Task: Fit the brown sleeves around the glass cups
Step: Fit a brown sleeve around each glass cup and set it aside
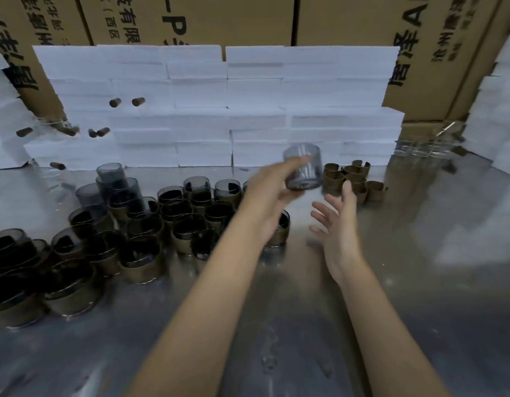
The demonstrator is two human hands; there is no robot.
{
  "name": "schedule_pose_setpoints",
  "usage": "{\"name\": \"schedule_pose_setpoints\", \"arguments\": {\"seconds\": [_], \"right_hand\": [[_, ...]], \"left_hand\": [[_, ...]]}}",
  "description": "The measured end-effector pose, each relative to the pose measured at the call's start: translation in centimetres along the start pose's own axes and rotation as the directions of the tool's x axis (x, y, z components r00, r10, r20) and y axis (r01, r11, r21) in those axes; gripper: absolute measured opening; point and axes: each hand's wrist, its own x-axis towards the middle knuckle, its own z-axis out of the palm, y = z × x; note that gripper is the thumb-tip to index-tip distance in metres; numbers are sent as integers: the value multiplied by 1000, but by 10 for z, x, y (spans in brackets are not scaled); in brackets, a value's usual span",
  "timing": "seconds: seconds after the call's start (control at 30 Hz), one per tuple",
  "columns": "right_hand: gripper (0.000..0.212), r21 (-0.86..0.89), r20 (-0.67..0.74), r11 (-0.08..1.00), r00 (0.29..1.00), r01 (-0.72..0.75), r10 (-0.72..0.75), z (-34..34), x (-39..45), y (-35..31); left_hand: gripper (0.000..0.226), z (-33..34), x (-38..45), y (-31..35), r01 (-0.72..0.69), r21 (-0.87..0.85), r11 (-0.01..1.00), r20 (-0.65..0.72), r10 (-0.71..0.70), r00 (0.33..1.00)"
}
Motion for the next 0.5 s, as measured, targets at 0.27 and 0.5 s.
{"name": "schedule_pose_setpoints", "arguments": {"seconds": [0.27,0.5], "right_hand": [[53,234,332,967,943,-100,17,-17,-1,-4],[63,-141,-18,986,996,87,-91,-11,3,-4]], "left_hand": [[28,31,-8,-81,133,78,988,-62,-128,990],[28,20,1,-98,-76,292,953,-115,114,987]]}}
